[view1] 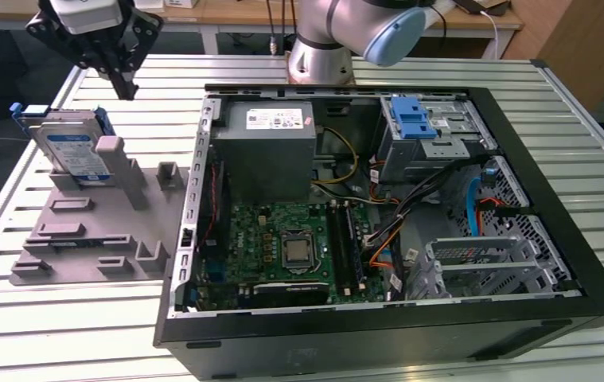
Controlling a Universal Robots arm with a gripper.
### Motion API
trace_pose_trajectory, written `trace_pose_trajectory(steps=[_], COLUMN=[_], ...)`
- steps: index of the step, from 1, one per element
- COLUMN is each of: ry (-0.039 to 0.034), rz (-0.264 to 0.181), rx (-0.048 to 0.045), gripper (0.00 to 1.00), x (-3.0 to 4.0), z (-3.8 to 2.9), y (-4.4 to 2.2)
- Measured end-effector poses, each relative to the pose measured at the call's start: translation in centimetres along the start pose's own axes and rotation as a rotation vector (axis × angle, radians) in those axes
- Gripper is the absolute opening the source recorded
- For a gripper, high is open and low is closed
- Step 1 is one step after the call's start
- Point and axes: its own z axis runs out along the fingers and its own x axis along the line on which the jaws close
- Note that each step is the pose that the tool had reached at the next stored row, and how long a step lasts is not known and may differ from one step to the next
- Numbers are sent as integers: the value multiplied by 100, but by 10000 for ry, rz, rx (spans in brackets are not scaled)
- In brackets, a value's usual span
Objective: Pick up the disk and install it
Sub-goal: 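Reach for the disk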
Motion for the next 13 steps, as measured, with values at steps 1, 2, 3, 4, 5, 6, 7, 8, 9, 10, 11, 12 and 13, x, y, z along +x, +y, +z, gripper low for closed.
trace_pose_trajectory(steps=[1,2,3,4,5,6,7,8,9,10,11,12,13], ry=[1,2,1,1,1,2,1,1,1,1,1,1,2], rz=[-1,-1,-1,-1,-1,-1,-1,-1,0,0,0,0,0], rx=[1,1,1,1,1,1,1,1,1,1,1,1,1], gripper=[11,11,11,11,11,11,11,11,11,11,11,11,11], x=[8,15,23,29,34,40,46,52,59,65,72,78,85], z=[0,0,1,1,2,2,2,3,4,4,5,5,6], y=[3,7,11,14,17,20,24,27,31,35,39,43,47])
